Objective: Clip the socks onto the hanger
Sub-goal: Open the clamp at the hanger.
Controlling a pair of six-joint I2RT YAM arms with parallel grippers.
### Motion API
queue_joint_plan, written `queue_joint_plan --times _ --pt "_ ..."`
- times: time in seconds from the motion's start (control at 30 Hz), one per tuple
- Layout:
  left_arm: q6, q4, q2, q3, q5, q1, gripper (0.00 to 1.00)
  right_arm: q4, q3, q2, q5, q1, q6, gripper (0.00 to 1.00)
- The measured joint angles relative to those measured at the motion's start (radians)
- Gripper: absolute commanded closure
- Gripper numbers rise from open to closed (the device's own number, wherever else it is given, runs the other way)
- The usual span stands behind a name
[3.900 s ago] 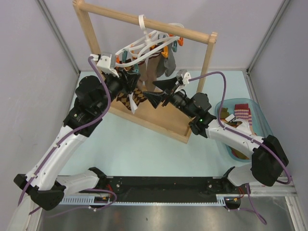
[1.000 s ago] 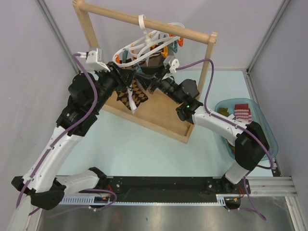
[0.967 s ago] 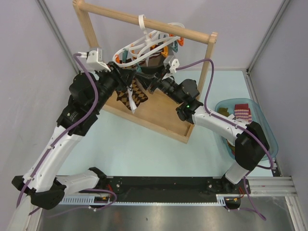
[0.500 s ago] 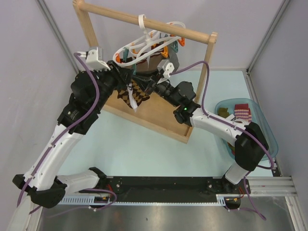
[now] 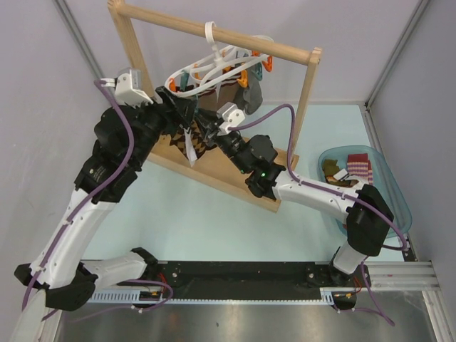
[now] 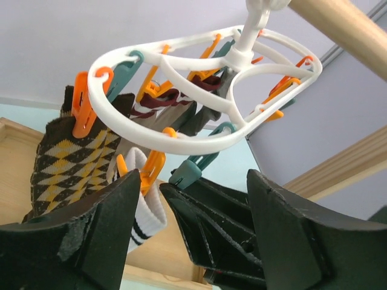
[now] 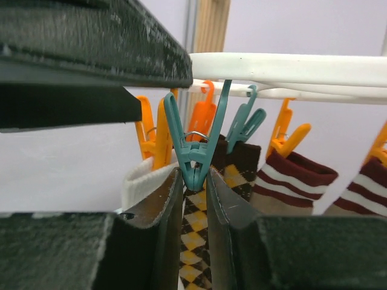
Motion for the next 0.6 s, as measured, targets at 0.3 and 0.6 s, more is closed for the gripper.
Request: queue_joint_plan --times 0.3,0.6 --pt "-0.008 -0.055 0.056 0.112 -0.066 -0.036 0.33 0.051 0.001 0.034 0.124 0.035 -0.14 0.97" --pt "-0.004 -0.093 0.101 0.145 -0.156 -0.115 0.48 0.073 0.016 0.046 0.156 0.045 -0.185 0.96"
